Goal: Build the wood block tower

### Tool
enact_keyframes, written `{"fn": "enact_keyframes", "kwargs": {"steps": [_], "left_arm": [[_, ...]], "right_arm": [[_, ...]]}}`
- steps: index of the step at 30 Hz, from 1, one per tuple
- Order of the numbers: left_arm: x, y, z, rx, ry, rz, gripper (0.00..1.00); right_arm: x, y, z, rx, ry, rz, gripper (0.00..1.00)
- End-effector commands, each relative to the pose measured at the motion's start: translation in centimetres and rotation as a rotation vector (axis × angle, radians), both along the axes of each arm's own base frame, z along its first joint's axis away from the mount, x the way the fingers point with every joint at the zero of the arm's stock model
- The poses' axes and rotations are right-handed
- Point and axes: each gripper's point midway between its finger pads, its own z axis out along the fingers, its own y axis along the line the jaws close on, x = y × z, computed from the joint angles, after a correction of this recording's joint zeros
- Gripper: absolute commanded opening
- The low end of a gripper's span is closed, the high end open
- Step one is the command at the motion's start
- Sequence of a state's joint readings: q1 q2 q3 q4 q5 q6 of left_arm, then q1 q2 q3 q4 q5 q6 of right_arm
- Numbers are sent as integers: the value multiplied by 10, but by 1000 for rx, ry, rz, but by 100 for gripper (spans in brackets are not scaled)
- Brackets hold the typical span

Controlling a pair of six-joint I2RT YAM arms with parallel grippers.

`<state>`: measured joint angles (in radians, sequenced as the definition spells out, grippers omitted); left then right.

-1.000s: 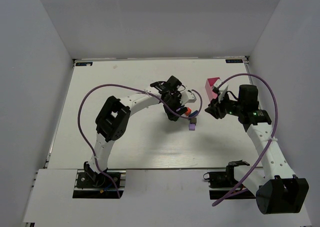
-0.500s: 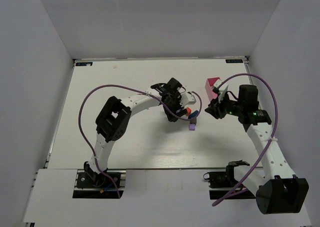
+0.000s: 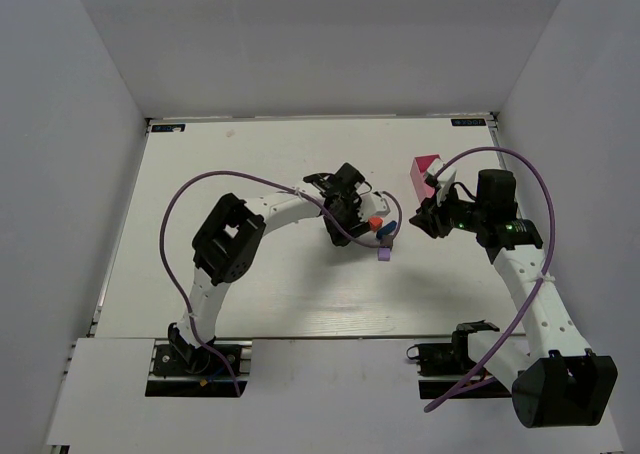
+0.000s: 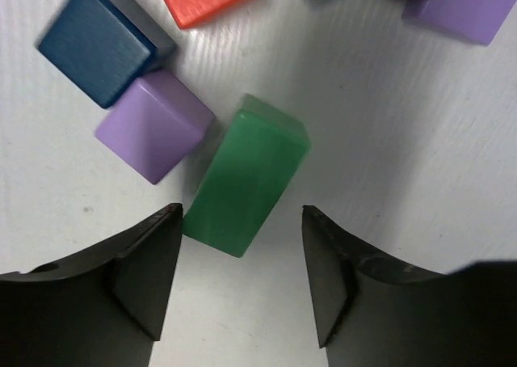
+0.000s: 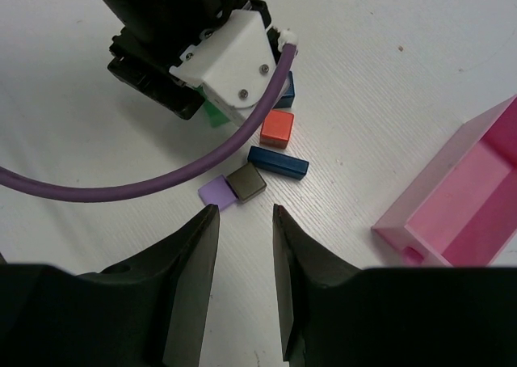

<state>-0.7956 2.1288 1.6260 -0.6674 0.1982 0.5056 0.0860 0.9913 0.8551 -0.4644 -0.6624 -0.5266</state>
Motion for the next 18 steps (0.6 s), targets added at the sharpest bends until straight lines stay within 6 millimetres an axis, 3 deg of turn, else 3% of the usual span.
{"fn": "enact_keyframes", "kwargs": {"steps": [1,7,18], "left_arm": [[-1,1,19,-15,-46,-4,69],[-4,-1,16,3,-60,-1,62],[2,-13,30,-34,-118,34,67]], "right_arm": [[-1,3,4,17,-9,21,39],[-1,3,4,17,-9,20,39],[-4,3,4,18,-10,21,39]]}}
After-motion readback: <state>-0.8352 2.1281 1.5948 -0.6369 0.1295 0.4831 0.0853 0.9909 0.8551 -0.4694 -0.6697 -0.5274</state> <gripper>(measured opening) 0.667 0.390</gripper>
